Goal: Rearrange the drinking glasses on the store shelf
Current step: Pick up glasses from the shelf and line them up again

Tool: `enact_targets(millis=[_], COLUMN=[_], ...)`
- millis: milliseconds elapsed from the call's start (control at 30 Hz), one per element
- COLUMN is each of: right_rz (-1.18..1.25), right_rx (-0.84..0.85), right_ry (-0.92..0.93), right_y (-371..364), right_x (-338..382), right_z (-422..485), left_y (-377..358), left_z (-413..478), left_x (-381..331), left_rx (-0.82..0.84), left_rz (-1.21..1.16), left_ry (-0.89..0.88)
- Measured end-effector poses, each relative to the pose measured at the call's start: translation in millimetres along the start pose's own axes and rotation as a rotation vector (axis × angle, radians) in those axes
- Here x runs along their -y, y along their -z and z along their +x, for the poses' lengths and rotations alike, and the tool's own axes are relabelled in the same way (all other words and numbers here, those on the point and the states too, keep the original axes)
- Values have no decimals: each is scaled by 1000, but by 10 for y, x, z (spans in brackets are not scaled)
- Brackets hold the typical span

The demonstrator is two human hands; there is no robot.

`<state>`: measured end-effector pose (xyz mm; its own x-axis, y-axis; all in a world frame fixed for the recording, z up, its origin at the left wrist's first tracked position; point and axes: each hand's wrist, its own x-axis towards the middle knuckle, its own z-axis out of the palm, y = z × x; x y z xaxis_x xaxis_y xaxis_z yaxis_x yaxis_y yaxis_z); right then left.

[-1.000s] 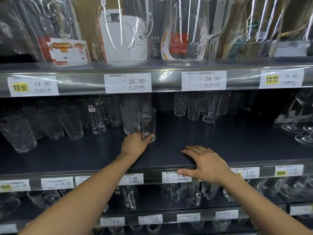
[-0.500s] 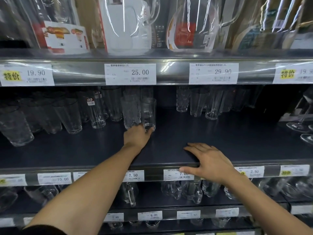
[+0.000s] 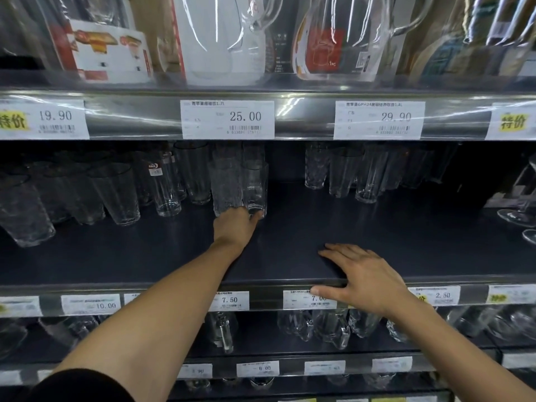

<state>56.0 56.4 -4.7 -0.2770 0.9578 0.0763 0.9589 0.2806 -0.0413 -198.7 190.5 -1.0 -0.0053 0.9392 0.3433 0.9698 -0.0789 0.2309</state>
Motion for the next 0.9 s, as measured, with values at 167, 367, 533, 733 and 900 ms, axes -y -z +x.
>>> enact_targets(millis=[167, 367, 533, 733, 900], right_rz=[3, -4, -21, -25, -16], right_rx=[-4, 3, 8, 4, 0], right_ry=[-6, -7, -4, -2, 0], right_y=[1, 22, 32, 37, 17], right_x=[6, 21, 31, 42, 28], right_z=[-3, -12, -22, -24, -26], left_y=[-10, -51, -58, -61, -55], left_z=[33, 67, 77, 79, 82], left_x=[-5, 10, 15, 22, 21], left_rx=[-8, -34, -41, -38, -49], left_rz=[14, 24, 26, 12, 0], left_ry=[3, 3, -1, 5, 11])
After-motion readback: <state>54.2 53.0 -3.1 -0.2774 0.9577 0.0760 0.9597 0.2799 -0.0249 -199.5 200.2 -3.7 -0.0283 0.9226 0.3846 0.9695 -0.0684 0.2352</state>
